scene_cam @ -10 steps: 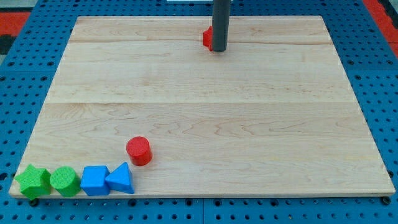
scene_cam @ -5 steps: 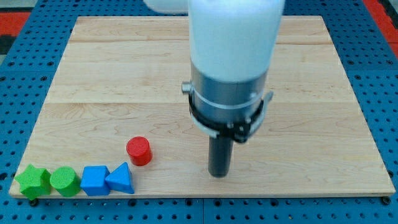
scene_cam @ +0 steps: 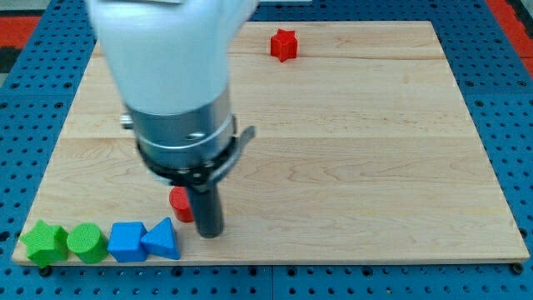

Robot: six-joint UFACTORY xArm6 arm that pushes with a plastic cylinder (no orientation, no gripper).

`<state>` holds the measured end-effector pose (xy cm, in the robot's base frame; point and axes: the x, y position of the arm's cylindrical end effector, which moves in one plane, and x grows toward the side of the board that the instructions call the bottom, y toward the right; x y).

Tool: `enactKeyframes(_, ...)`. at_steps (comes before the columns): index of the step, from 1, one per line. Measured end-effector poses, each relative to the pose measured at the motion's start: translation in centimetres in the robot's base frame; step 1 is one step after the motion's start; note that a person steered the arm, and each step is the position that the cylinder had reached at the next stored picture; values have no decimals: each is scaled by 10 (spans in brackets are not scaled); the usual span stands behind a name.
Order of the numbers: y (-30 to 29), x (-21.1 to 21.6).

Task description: Put the red circle at the top side of the blue triangle

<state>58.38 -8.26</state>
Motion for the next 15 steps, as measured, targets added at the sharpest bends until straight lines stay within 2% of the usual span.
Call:
enactKeyframes(2, -44, -3)
enactKeyframes(5, -40, -70)
enactKeyframes(8, 28, -89)
enactKeyframes(12, 61, -143)
enactKeyframes(15, 69, -241)
